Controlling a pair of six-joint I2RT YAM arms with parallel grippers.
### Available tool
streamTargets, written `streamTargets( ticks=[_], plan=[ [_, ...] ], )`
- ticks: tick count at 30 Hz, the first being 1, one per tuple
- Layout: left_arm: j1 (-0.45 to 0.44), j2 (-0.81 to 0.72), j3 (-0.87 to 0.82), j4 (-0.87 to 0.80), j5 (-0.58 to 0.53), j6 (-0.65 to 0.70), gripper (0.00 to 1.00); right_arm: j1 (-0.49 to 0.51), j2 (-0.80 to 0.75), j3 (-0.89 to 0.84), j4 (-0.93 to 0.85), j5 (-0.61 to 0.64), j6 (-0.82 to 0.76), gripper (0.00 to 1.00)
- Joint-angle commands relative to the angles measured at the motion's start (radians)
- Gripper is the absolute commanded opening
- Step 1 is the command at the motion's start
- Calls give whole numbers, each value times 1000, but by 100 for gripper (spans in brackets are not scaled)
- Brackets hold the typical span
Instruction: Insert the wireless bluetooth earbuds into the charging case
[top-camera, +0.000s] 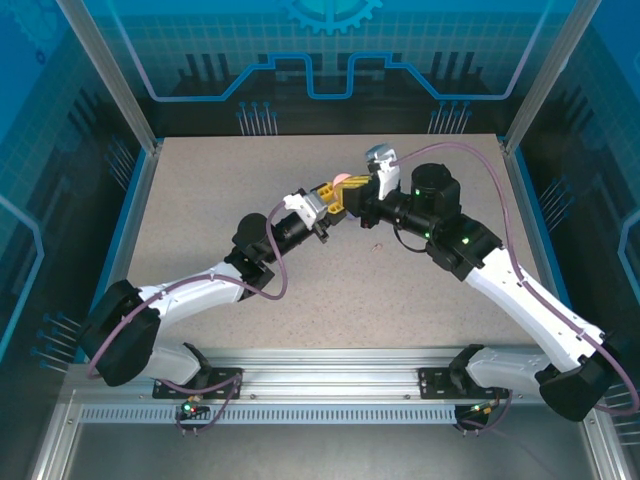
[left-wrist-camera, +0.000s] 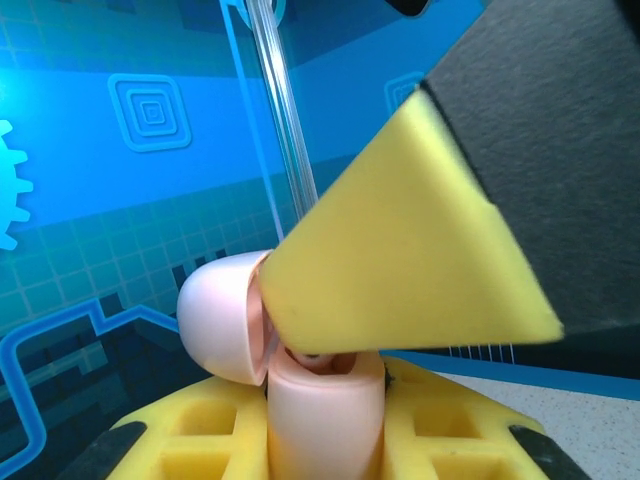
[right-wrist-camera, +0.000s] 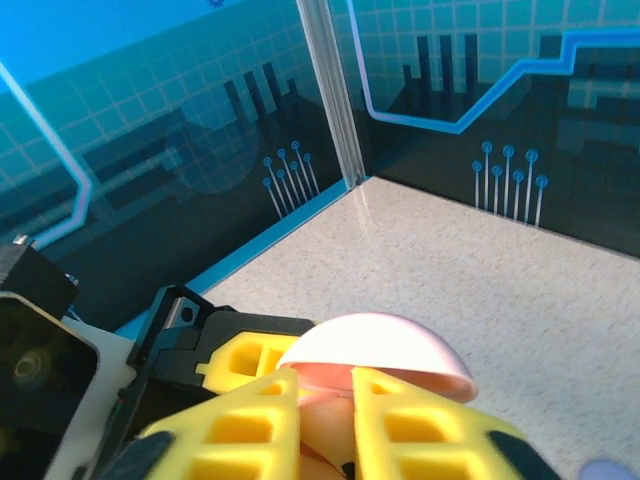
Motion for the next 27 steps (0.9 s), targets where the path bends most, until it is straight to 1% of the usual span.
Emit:
streamTargets(
  ticks=[1, 3, 6, 8, 9, 11, 13, 18, 22, 25, 27],
  plan=[
    [-2, -20, 33, 45, -14, -28, 0, 3, 0, 31, -84, -26, -16, 32],
    [-1, -17, 32, 42, -16, -33, 0, 2, -7, 44, -85, -10, 2, 39],
    [0, -14, 27, 40, -23, -35, 0, -2, -18, 91, -106, -3, 40, 46],
    [-1, -12, 18, 47, -36, -36, 0, -9, -24, 156, -161, -4, 77, 57],
    [-2, -11, 12, 52, -43, -36, 0, -13, -29, 186, -190, -14, 87, 60],
    [0, -10, -2, 66, -57, -35, 0, -22, -50, 238, -252, 20, 125, 69],
    [1, -14, -19, 84, -68, -35, 0, -40, -76, 267, -304, 75, 174, 73],
    [9, -40, -62, 98, -94, -35, 0, -113, -114, 271, -471, 254, 362, 75],
    [20, -65, -98, 109, -113, -50, 0, -148, -67, 201, -611, 401, 528, 74],
    [28, -90, -122, 109, -121, -62, 0, -156, -4, 100, -631, 452, 649, 72],
    [32, -111, -142, 110, -126, -65, 0, -157, 67, 47, -630, 462, 735, 71]
  ],
)
